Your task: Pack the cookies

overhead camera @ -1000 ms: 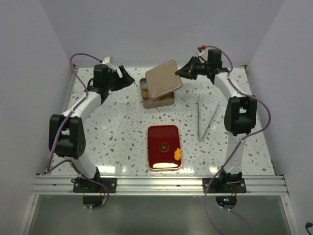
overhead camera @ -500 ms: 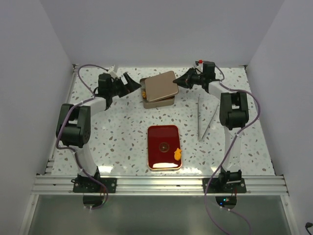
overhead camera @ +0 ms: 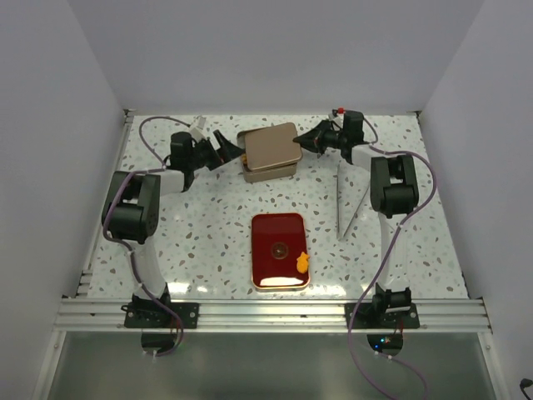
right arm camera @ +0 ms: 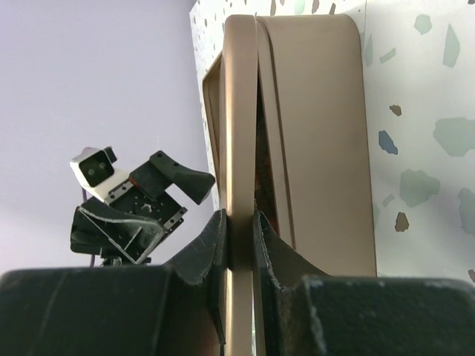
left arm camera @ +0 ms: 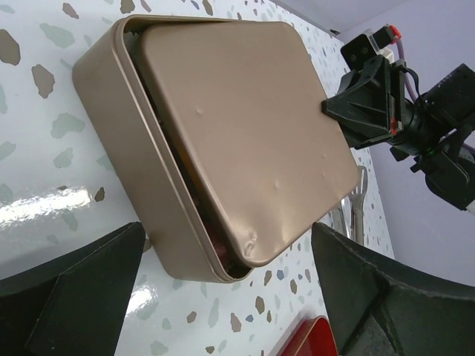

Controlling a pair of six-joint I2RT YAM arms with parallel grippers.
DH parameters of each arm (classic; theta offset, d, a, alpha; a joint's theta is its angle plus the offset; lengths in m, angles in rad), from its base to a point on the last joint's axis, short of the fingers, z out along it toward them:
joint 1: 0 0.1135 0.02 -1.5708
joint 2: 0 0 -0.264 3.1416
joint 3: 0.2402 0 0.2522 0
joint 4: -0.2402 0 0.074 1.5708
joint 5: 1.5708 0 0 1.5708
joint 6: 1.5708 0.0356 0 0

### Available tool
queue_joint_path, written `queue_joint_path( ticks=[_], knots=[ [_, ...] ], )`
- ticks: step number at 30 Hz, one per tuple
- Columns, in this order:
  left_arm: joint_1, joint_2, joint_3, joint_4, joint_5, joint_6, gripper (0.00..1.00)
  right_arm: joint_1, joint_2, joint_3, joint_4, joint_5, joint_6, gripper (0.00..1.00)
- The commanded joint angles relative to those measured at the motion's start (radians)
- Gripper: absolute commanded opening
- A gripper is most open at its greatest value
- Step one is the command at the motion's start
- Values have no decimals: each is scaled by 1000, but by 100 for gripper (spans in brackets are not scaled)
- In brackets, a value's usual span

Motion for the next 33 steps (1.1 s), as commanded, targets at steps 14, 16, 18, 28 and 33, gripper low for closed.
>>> queue_joint_path(
  ticks=[14,16,18,28,33],
  knots=[
    [8,105,58,103,79,-8,100,-5,56,-50,24,69,-47,8],
    [8,114,64,105,85,-8,100,-5,68,-50,27,75,-50,8],
    [8,117,70,103,91,-6,100,-3,76,-48,28,80,-49,8],
    [6,126,77,151,115,-40,100,-12,124,-16,-7,95,-66,22],
    [3,140,78,181,113,-67,100,-12,133,7,-22,103,-63,23]
  ],
)
